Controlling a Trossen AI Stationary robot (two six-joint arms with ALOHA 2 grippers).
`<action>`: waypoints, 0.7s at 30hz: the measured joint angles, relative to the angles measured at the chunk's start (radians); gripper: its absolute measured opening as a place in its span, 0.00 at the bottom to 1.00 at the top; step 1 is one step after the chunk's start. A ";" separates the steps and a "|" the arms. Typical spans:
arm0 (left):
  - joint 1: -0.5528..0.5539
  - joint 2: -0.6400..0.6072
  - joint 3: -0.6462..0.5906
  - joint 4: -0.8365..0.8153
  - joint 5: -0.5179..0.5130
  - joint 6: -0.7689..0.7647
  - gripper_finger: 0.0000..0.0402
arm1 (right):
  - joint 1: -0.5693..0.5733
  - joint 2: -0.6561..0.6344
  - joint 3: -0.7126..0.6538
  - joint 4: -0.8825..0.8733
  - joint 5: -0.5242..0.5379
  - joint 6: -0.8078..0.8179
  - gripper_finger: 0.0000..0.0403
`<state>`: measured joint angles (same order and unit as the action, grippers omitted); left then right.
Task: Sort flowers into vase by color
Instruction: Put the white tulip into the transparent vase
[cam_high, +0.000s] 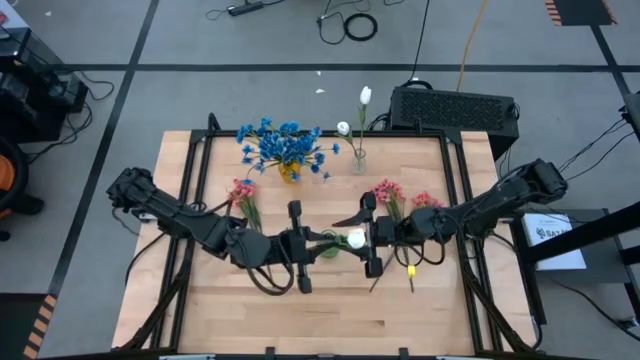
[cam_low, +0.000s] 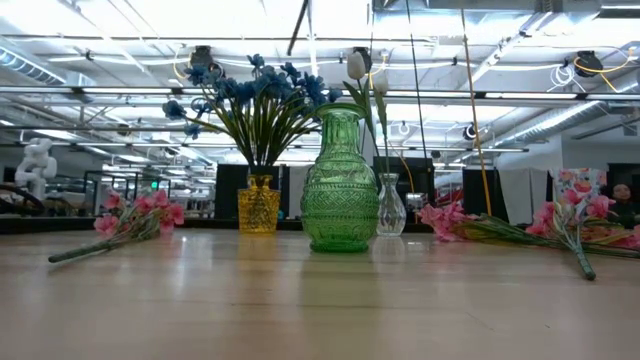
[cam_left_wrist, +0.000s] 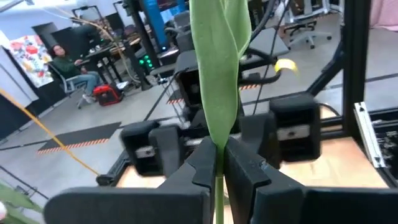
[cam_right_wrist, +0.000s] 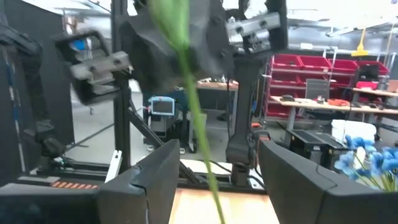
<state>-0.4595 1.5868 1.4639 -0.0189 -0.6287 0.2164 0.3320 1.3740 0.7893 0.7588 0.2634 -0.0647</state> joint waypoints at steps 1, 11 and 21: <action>0.000 0.003 0.000 0.000 0.001 0.000 0.06 | 0.001 0.008 0.007 -0.001 0.001 0.000 0.52; -0.001 0.005 0.000 -0.033 0.006 -0.053 0.06 | 0.002 0.030 0.021 0.017 -0.002 -0.026 0.52; 0.010 0.018 -0.001 -0.046 0.005 -0.053 0.06 | 0.002 0.030 0.021 0.020 -0.008 -0.027 0.44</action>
<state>-0.4499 1.6045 1.4628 -0.0654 -0.6235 0.1638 0.3340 1.4036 0.8104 0.7792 0.2558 -0.0917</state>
